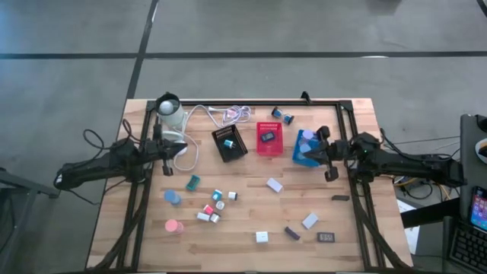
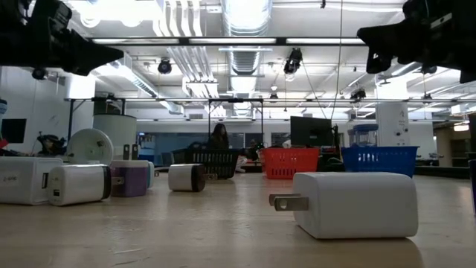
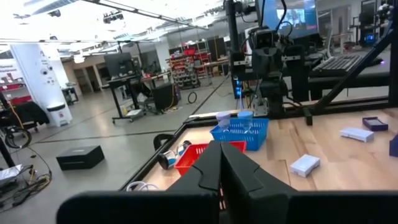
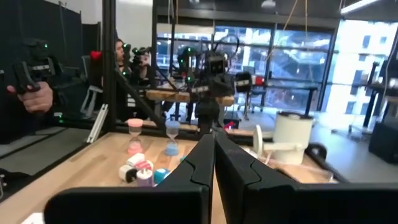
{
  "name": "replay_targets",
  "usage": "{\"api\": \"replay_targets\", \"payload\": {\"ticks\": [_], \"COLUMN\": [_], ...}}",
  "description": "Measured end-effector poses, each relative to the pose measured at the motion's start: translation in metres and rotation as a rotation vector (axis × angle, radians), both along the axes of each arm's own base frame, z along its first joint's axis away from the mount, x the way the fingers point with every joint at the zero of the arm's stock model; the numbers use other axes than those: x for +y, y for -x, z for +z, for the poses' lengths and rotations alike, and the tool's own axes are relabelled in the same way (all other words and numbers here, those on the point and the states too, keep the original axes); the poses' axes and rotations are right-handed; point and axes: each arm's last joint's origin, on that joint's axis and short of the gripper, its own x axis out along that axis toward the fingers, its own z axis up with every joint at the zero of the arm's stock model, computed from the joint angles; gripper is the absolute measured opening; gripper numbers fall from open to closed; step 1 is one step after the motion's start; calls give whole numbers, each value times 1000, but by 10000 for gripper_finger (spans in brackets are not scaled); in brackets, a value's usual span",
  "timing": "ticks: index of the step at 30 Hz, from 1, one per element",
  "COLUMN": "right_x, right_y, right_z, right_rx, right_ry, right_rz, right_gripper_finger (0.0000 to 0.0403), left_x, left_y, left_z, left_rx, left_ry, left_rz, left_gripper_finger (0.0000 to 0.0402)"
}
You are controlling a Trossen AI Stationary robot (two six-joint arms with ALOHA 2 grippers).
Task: Pick & Place Office items
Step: Put the top white digital clock into the red bin
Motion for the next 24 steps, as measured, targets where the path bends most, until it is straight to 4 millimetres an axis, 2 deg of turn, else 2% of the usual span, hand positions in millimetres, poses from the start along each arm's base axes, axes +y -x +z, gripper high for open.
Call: {"api": "replay_targets", "payload": {"ticks": [13,24], "right_x": [0,-1], "right_y": [3,4], "right_z": [-13,-13], "right_rx": [14,17], "right_ry": [24,19], "right_rz": [-9,-20], "right_gripper_finger": [8,8], "left_x": [-2,-1], "left_y": [-1,-7], "left_z": [-3,-23], "left_rx": [6,-10], "left_ry": [-5,-55], "left_rz": [-59,-54], "left_gripper_finger": [8,7]}}
